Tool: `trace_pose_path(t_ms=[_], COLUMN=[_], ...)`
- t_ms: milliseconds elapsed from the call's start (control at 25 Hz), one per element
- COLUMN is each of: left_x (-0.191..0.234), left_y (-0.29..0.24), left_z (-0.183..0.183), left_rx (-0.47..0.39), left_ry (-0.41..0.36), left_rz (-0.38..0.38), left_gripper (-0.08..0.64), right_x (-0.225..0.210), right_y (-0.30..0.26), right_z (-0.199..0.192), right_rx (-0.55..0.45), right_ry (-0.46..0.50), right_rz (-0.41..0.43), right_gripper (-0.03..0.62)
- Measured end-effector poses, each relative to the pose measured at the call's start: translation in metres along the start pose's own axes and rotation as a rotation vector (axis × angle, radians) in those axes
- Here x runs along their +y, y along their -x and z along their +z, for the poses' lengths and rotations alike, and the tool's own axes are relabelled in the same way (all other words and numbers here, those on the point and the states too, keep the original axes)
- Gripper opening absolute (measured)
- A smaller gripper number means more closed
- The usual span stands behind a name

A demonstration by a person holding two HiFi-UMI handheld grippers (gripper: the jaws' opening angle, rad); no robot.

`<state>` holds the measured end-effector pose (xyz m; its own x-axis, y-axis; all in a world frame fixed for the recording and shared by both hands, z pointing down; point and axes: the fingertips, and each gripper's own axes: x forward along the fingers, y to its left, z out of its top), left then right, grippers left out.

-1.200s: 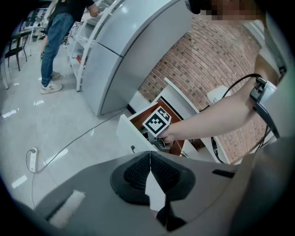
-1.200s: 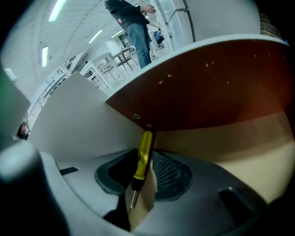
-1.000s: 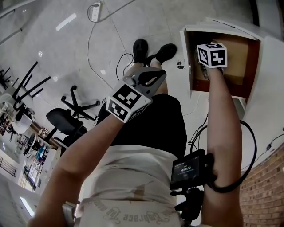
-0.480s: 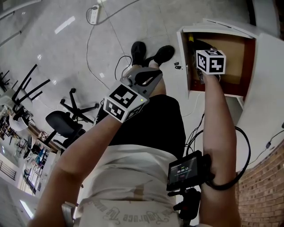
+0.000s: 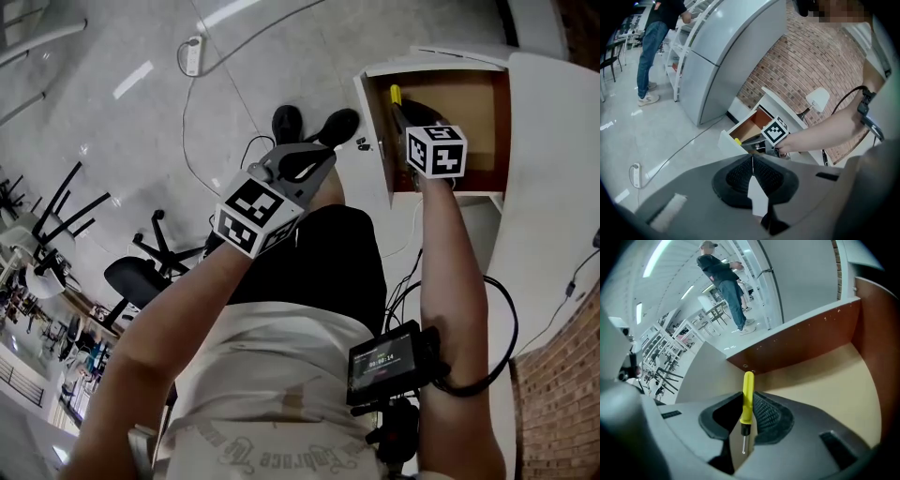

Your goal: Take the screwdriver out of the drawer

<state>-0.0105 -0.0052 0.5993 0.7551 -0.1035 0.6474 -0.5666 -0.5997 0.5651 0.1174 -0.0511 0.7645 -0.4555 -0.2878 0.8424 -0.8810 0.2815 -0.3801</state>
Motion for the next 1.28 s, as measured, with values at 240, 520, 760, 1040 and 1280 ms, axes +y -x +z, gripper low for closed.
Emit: trace_pose_path(t_ms=[240, 520, 760, 1040, 1280], left_x=[-0.003, -0.003, -0.007, -0.020, -0.026], left_y=[0.009, 0.020, 0.026, 0.039, 0.047], left_z=[0.009, 0.018, 0.024, 0.037, 0.051], left_rx=[0.007, 0.005, -0.004, -0.013, -0.015], left_ry=[-0.038, -0.063, -0.078, -0.097, -0.120], left_rz=[-0.022, -0.028, -0.040, -0.047, -0.050], left_gripper=[0.006, 0.006, 0.006, 0.006, 0.006], right_x=[0.008, 0.024, 0.032, 0.046, 0.057], right_y=[0.018, 0.033, 0.051, 0.085, 0.107], right_z=[0.003, 0.008, 0.004, 0.006, 0.013], right_rx=[-0.028, -0.059, -0.095, -0.133, -0.154], right_ry=[-0.004, 0.015, -0.015, -0.023, -0.011], right_rz=[-0.032, -0.059, -0.087, -0.112, -0.131], right_gripper=[0.054, 0.054, 0.052, 0.054, 0.054])
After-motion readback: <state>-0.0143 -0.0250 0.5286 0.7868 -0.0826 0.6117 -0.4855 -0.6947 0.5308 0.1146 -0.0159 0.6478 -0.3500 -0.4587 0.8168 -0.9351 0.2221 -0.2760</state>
